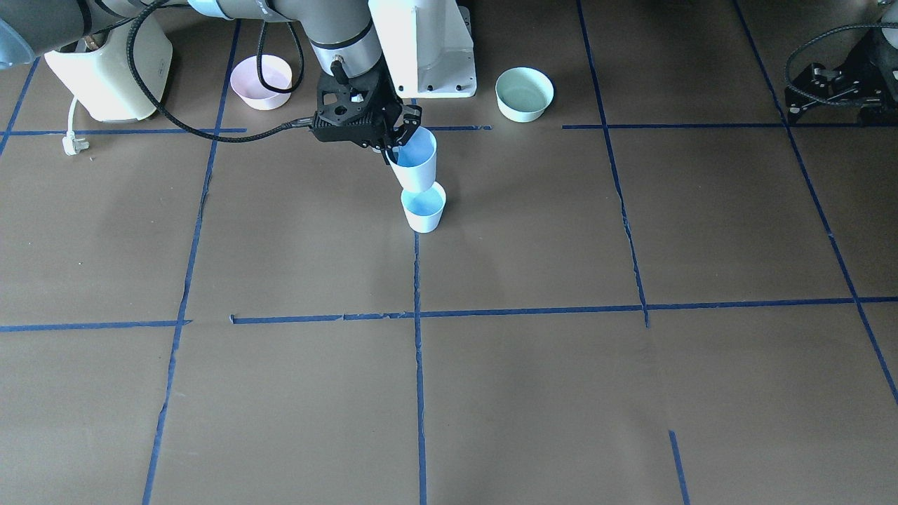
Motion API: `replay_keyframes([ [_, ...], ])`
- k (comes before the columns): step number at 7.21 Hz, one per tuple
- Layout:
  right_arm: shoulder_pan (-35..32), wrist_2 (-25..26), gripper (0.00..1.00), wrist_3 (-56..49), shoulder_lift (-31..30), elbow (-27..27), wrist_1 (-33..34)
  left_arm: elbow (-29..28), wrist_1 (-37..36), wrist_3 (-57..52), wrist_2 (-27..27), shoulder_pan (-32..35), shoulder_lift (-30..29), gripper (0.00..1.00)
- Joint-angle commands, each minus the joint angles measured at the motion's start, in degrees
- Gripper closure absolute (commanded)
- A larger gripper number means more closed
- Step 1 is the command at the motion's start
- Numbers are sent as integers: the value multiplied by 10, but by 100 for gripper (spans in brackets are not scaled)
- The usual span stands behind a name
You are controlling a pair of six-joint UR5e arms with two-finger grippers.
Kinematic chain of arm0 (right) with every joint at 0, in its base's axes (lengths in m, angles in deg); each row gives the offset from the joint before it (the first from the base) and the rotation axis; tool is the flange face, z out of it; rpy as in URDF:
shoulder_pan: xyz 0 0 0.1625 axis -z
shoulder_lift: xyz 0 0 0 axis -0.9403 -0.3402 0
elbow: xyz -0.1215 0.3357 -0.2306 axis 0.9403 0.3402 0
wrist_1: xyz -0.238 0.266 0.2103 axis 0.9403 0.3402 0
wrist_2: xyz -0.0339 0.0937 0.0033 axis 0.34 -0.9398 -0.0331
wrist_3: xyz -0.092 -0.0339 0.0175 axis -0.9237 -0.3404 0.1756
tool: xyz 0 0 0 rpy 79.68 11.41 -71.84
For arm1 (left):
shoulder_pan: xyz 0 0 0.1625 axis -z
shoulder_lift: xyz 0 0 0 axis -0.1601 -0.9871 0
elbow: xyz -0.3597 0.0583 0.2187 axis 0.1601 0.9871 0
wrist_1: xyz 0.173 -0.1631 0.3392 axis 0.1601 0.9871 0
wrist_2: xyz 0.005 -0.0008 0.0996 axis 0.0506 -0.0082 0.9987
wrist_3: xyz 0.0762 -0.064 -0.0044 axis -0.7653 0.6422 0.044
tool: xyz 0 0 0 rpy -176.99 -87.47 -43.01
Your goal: Stack blue cups with both arms
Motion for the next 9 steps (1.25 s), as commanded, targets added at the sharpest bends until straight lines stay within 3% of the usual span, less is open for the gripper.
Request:
replay_keyframes([
  [1,9,2,100,4,-1,29,-20,-34,2,-16,-2,24,5,0],
  [4,9,3,97,6,3,35,-21,-59,2,-54,-3,58,4,0],
  [5,9,3,85,5,3,34,-21,-67,2,-63,-3,60,5,0],
  [6,9,4,8,-1,2,35,-22,-82,7,-83,-2,70,5,0],
  [7,9,4,1,2,3,34,-22,-100,26,-96,-2,80,5,0],
  [9,8,4,0,0,3,33,-23,-109,36,-103,-2,81,5,0],
])
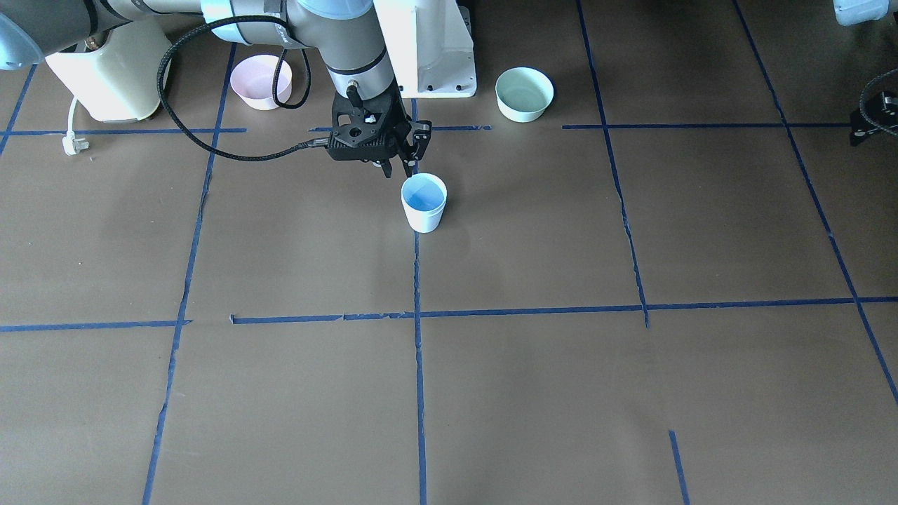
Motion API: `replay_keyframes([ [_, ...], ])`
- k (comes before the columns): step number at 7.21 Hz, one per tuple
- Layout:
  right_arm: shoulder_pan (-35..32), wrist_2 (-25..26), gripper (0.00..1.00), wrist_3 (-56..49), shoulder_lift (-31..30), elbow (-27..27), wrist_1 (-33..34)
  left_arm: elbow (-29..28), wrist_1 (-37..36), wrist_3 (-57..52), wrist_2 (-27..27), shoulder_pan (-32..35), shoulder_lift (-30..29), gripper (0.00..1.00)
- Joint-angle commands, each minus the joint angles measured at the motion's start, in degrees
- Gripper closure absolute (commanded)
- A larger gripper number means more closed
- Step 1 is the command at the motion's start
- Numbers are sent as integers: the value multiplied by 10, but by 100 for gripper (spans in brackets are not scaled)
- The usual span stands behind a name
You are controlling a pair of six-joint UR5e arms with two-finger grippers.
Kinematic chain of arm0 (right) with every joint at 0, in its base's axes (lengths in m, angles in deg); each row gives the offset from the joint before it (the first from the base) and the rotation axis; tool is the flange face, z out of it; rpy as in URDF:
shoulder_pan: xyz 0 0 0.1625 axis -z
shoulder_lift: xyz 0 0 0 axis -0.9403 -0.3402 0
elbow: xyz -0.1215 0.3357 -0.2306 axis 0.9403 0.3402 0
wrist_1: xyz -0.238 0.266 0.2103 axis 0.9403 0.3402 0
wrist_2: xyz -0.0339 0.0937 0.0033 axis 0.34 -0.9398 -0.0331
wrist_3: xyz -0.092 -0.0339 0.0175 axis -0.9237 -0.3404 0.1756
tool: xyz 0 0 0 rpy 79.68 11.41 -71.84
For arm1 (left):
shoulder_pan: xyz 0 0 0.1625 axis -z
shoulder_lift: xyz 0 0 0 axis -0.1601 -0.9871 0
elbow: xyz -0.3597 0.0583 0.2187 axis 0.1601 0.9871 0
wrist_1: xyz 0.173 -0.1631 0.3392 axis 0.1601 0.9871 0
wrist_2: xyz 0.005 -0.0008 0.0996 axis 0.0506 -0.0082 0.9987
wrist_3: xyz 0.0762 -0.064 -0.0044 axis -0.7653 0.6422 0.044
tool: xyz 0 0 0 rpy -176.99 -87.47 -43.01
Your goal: Stack blue cups with both arms
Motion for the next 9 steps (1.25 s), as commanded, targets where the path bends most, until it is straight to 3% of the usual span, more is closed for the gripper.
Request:
replay_keyframes([
  [1,-1,1,0,-1,-1,-2,-4,-6,6,-5,0,2,0,0],
  [3,-23,14,0,-30,-49,-47,3,-39,9,-63,-3,40,-2,0],
  [4,-48,11,0,-103,-93,-81,4,-64,30,-91,-17,62,0,0],
  [5,-99,-24,0,-169,-125,-94,3,-103,52,-119,-71,87,1,0],
  [6,-170,-95,0,-235,-151,-92,4,-150,78,-151,-104,108,1,0],
  [8,-302,-178,0,-414,-223,-81,4,-199,173,-145,-112,115,19,0],
  [9,-369,-211,0,-516,-263,-55,3,-209,182,-144,-112,119,20,0],
])
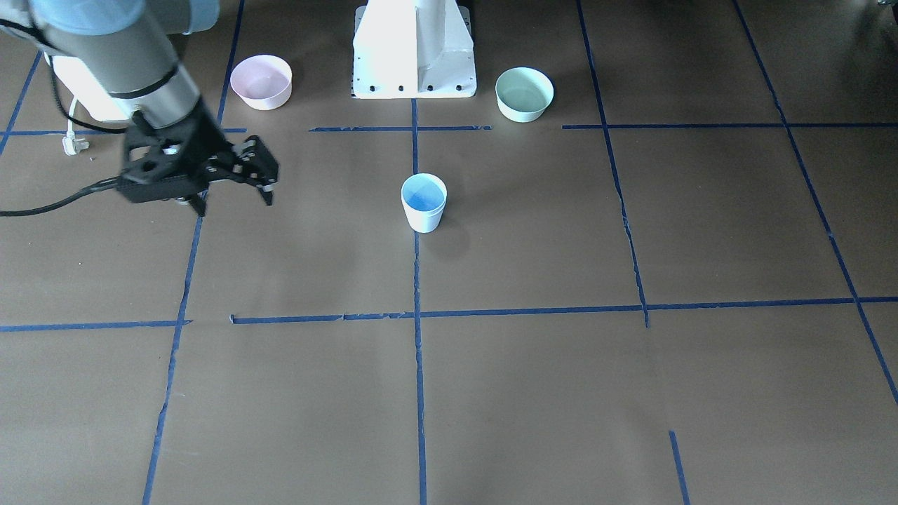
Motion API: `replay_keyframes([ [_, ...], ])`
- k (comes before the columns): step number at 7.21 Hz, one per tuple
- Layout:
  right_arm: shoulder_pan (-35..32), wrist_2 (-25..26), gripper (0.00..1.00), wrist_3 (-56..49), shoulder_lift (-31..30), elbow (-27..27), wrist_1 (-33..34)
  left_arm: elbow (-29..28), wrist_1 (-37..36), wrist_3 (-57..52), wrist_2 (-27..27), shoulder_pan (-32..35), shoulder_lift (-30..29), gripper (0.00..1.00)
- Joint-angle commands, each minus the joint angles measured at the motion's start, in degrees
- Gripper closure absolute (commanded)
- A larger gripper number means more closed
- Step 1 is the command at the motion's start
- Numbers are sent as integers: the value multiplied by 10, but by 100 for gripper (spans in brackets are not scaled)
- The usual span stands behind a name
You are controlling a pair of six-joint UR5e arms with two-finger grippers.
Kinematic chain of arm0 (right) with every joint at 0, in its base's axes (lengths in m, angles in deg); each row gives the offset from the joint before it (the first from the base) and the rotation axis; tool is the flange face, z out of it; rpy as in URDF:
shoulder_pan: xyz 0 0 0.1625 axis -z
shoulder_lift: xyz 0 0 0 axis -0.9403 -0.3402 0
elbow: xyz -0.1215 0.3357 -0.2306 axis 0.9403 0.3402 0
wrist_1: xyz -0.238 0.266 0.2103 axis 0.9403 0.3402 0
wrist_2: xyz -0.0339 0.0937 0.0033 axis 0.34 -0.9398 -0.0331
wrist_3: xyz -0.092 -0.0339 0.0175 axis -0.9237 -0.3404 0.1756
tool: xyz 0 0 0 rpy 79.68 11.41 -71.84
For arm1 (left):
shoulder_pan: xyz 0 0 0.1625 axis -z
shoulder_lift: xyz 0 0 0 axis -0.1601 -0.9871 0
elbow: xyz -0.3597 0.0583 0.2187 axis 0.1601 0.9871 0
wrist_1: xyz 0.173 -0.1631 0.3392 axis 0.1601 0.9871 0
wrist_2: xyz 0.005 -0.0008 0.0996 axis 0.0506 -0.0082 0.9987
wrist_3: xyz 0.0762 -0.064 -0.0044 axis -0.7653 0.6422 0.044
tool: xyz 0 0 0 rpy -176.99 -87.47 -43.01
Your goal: Stack blue cups with both arms
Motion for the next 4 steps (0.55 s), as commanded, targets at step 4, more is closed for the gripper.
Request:
replay_keyframes([
  [4,-284,-151,0,-361,-181,161,-7,-23,29,1,-3,12,20,0],
])
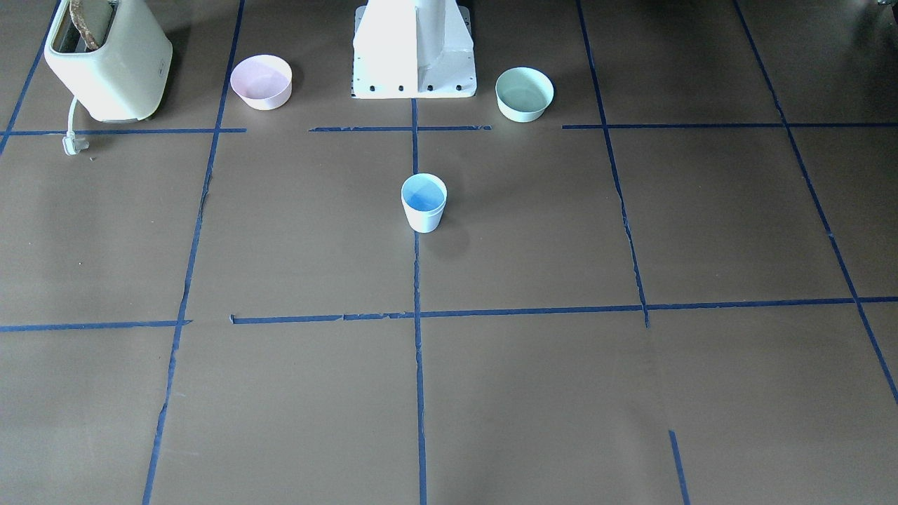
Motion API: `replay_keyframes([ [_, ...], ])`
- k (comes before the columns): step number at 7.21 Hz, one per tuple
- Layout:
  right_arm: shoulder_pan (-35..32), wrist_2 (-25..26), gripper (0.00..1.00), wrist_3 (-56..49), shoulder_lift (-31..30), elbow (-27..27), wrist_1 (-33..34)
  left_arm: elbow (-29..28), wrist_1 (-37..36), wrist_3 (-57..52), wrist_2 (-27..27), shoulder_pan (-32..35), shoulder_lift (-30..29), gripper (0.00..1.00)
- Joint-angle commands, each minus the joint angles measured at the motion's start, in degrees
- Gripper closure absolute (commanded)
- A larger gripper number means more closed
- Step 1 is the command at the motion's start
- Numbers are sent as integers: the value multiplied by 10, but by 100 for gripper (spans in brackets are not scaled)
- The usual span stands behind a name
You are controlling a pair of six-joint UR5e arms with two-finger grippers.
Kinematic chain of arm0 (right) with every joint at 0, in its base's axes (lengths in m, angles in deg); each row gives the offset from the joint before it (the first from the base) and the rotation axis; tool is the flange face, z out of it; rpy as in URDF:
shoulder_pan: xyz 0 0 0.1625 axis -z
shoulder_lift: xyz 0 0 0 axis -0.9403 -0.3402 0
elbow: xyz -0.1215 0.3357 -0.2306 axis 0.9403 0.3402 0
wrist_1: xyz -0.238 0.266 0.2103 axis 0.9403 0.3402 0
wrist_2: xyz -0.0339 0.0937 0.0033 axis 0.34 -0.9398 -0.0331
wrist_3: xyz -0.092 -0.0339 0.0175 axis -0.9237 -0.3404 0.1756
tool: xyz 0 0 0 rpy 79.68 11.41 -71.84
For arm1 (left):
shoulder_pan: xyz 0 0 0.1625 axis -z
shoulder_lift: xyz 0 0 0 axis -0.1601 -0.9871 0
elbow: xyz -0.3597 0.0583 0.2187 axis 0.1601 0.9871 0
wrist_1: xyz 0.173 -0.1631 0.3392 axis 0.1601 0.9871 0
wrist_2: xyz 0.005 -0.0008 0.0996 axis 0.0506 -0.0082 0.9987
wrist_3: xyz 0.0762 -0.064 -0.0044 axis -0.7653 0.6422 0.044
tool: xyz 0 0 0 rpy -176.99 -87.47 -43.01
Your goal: Stack blue cups with both arms
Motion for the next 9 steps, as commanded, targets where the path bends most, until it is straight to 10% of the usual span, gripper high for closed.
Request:
replay_keyframes([
  [1,-49,-37,0,-27,-55,35,-1,-1,1,-2,1,0,5,0],
  [5,-85,-32,0,-31,-120,65,-123,-24,2,-5,0,1,10,0],
  [9,-96,-31,0,-27,-105,59,-95,-39,21,-10,5,8,16,0],
])
